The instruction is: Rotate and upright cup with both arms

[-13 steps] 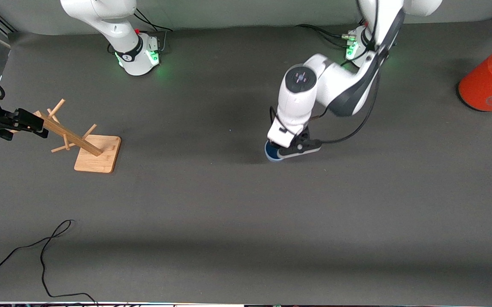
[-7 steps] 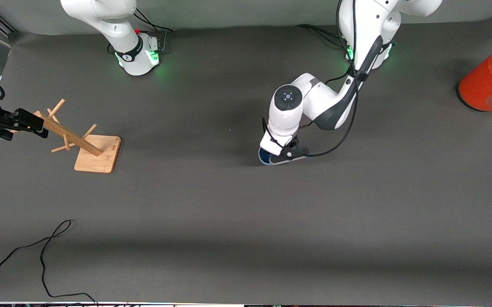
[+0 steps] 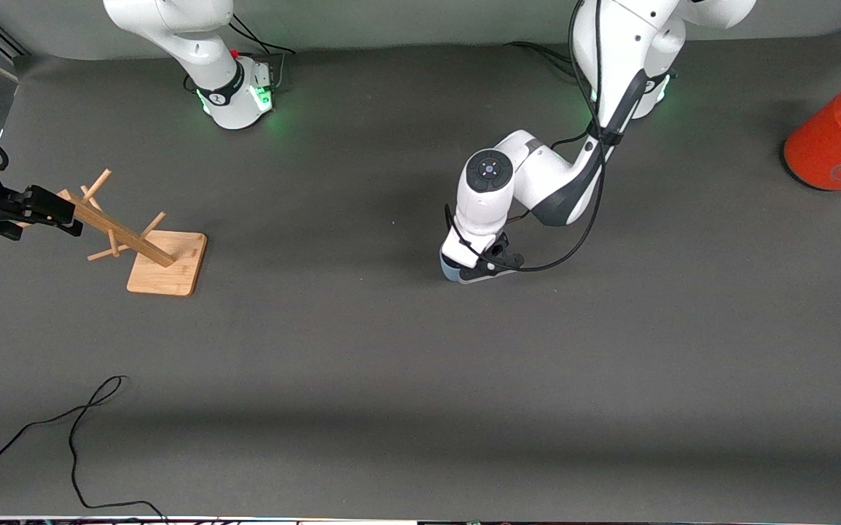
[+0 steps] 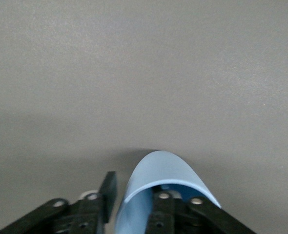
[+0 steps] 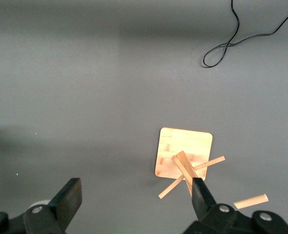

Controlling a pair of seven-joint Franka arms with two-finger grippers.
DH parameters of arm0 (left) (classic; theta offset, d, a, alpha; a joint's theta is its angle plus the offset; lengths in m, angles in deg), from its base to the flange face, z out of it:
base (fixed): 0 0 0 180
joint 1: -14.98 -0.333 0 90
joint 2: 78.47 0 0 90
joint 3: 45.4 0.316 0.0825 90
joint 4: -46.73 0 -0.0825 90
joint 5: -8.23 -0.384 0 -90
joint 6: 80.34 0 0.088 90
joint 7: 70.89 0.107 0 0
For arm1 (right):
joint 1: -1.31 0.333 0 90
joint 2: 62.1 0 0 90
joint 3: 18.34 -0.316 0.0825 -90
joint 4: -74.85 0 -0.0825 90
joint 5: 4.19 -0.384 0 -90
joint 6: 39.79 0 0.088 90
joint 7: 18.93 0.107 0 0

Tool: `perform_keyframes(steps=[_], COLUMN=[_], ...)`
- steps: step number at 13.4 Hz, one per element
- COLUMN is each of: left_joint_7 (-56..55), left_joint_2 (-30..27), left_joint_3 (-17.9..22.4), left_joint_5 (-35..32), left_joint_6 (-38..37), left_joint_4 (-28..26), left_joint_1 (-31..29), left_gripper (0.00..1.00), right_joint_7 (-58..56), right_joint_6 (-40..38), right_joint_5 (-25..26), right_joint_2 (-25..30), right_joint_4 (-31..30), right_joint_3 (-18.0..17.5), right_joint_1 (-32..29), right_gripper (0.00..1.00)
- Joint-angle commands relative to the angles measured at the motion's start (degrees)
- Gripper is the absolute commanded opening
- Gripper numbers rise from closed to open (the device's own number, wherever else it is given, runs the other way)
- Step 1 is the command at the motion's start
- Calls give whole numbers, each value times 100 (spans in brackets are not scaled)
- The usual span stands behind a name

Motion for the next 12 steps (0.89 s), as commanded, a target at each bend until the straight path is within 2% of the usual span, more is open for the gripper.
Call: perform_keyframes(steps=[1,3,5,9,12], left_joint_7=[-177,-81,86,1569,2388], left_joint_2=[-326,-668,-1063,-1925,-2173], left_joint_3=[31,31,49,49,49], left_joint_5=[-95,-95,-95,-95,-16], left_joint_6=[-736,-1781,-2487,-3323,-3527], left_joint_4=[324,754,1011,976,1072], left_joint_1=[39,-22,-241,-1180,-2155], left_gripper=[100,100,100,100,100], right_joint_7=[-75,-67,-93,-75,-84], right_joint_6=[17,8,-18,-18,-18], right_joint_5=[69,69,69,69,69], right_joint_2=[61,70,70,70,61], right_joint_4=[-29,-29,-20,-11,-11], right_joint_3=[-19,-10,-2,-2,-2], right_joint_1=[-13,-13,-22,-22,-22], right_gripper=[100,100,100,100,100])
